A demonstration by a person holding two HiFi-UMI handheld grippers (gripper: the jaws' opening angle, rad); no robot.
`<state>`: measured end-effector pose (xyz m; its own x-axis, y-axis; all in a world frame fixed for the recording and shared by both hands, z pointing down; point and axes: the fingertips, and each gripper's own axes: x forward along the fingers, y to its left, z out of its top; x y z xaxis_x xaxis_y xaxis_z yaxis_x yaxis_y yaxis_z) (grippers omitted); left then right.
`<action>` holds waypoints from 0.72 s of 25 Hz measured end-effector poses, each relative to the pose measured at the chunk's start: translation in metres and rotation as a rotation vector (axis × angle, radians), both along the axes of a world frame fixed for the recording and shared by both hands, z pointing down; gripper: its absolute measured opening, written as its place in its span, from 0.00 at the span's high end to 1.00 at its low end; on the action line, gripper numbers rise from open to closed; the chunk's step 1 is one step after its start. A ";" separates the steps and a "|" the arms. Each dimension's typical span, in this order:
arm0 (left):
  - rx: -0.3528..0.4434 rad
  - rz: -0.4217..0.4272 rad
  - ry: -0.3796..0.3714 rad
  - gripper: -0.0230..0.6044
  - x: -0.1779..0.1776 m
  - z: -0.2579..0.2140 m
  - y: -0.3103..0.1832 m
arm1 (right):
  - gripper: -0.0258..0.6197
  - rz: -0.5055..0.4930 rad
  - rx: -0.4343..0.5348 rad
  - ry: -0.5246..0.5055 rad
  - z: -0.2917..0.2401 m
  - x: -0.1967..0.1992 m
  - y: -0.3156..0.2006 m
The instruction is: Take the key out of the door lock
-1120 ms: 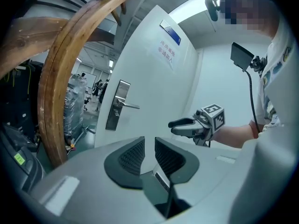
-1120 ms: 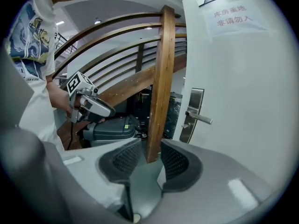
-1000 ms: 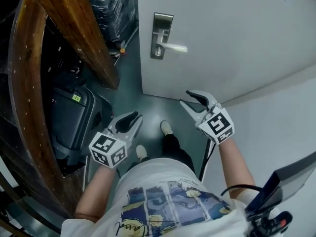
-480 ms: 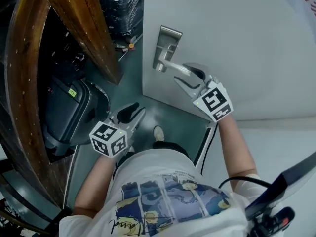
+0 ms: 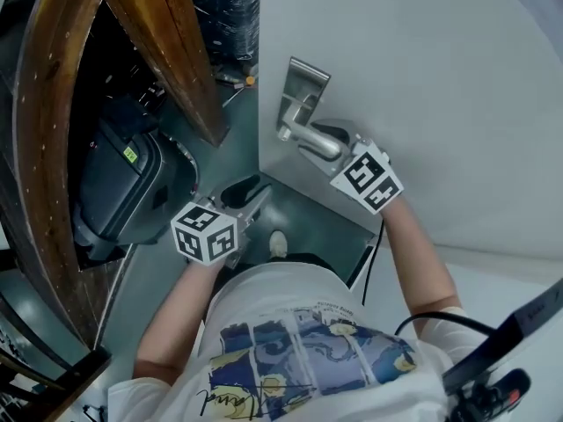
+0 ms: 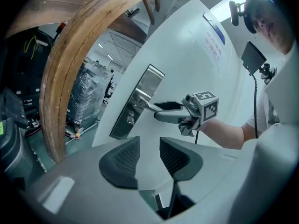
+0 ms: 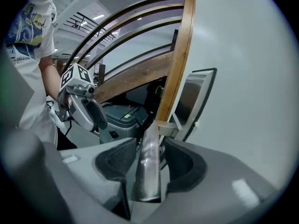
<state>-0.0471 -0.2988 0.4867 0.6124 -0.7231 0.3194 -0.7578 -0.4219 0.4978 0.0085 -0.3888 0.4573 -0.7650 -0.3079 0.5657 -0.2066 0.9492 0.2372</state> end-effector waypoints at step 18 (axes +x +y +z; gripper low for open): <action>-0.120 -0.170 0.372 0.73 0.003 0.036 -0.076 | 0.78 -0.011 0.005 -0.069 0.001 -0.005 0.000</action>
<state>-0.0442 -0.3747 0.5224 0.5770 -0.7950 0.1873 -0.5714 -0.2292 0.7880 0.0037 -0.3892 0.4586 -0.8053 -0.3016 0.5104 -0.2121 0.9505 0.2271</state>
